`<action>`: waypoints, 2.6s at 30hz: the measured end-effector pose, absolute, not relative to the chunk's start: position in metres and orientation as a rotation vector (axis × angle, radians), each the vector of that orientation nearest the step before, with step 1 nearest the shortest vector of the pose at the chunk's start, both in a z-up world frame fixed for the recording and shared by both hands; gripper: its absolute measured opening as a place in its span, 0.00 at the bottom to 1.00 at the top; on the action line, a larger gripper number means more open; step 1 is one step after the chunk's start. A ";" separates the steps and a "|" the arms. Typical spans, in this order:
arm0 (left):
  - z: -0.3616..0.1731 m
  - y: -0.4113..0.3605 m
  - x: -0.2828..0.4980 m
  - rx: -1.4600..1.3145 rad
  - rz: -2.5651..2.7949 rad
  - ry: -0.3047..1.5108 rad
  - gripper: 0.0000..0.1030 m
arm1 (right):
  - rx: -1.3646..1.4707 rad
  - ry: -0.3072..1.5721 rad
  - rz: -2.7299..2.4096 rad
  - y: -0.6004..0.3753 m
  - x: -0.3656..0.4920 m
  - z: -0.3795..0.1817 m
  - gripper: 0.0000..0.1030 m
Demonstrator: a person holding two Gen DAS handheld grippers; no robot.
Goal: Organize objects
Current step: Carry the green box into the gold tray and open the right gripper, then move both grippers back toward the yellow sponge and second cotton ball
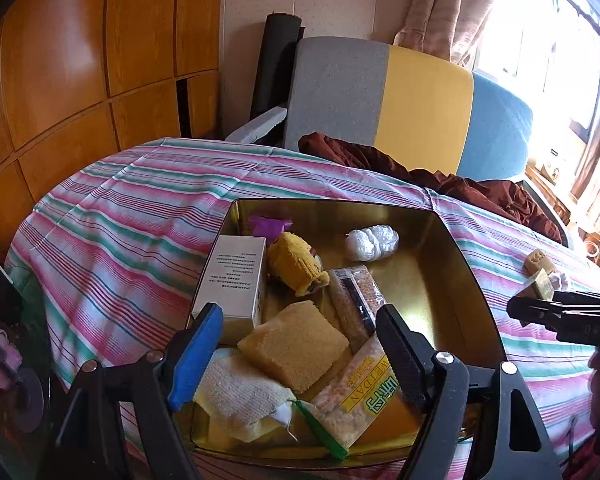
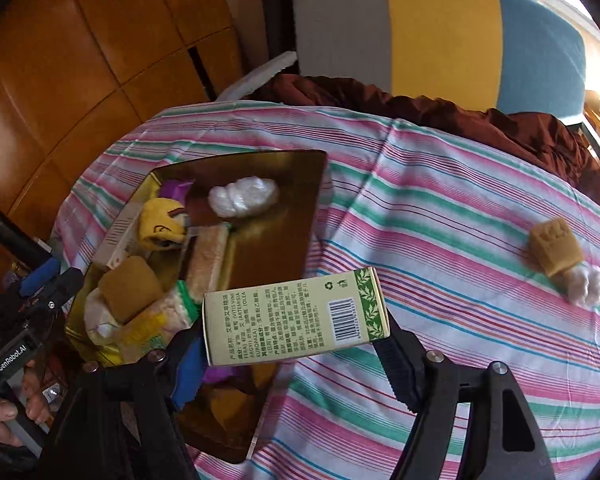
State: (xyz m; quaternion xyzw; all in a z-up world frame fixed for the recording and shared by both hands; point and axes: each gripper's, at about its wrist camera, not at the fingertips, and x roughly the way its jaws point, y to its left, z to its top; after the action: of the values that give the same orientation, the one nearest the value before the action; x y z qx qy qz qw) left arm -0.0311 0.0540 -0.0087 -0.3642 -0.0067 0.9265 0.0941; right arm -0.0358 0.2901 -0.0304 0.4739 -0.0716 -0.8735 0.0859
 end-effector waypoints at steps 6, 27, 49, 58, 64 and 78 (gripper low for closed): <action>-0.010 0.042 -0.031 -1.093 2.761 -0.049 0.78 | 1.446 -0.114 -2.550 0.246 -0.059 -0.043 0.74; -0.024 0.021 -0.036 -1.172 2.792 -0.119 0.85 | 1.465 -0.109 -2.595 0.231 -0.072 -0.060 0.82; -0.008 0.059 -0.027 -1.117 2.750 0.034 0.89 | 1.504 -0.202 -2.806 0.342 -0.028 -0.038 0.82; 0.001 0.095 -0.025 -1.078 2.689 0.123 0.89 | 1.605 -0.276 -2.981 0.450 -0.013 -0.030 0.82; 0.006 0.126 -0.026 -1.055 2.637 0.175 0.89 | 1.605 -0.475 -3.226 0.536 0.003 -0.032 0.82; 0.005 0.229 -0.039 -1.056 2.455 0.280 0.90 | 1.532 -1.392 -3.147 0.625 0.054 -0.057 0.82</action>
State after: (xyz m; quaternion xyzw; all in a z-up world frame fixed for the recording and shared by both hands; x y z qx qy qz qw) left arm -0.0389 0.2286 0.0051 -0.3828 0.1015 0.8901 0.2254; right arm 0.0544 0.6250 -0.0569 0.3871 -0.3517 -0.7949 -0.3076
